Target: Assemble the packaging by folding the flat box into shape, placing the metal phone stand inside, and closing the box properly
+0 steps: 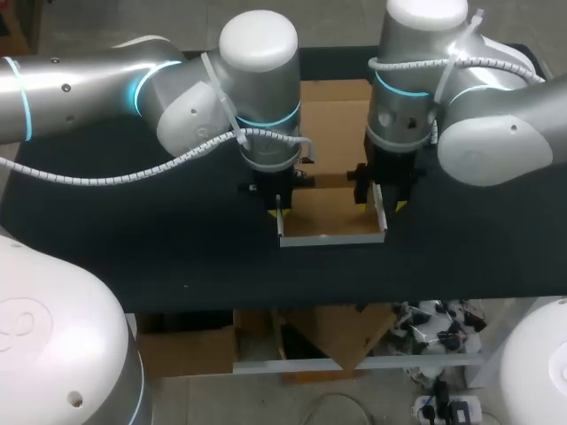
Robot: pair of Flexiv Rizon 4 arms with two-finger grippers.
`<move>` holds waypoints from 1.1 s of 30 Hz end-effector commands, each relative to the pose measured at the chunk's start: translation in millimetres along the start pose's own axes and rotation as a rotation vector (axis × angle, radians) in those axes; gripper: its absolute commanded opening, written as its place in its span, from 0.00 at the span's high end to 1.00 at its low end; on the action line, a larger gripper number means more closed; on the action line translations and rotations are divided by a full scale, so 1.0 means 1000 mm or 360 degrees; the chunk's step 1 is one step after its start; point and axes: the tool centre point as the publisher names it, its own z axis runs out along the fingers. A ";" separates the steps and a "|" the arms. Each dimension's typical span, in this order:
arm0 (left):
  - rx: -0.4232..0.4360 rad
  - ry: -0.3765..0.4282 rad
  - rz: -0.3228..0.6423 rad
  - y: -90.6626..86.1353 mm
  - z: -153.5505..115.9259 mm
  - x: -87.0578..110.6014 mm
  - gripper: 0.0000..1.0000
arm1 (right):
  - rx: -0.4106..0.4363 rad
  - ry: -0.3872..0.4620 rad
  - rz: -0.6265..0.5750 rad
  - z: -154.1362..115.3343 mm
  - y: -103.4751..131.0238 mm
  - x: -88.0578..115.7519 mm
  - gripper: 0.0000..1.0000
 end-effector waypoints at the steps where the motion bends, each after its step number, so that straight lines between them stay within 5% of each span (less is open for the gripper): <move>1: 0.0013 -0.0005 0.0008 0.003 -0.001 0.000 1.00 | -0.0113 0.0071 -0.0022 -0.013 -0.013 -0.013 0.00; 8: 0.0018 -0.0007 0.0030 0.002 -0.002 -0.003 1.00 | -0.0252 0.0150 -0.0142 -0.032 -0.023 -0.022 0.00; 21: 0.0005 -0.0028 0.0052 0.002 -0.001 -0.007 1.00 | -0.0638 0.0416 -0.0674 -0.058 -0.050 -0.039 0.00; 33: -0.0020 -0.0040 0.0058 0.004 -0.002 -0.015 1.00 | -0.0638 0.0416 -0.0674 -0.058 -0.050 -0.039 0.00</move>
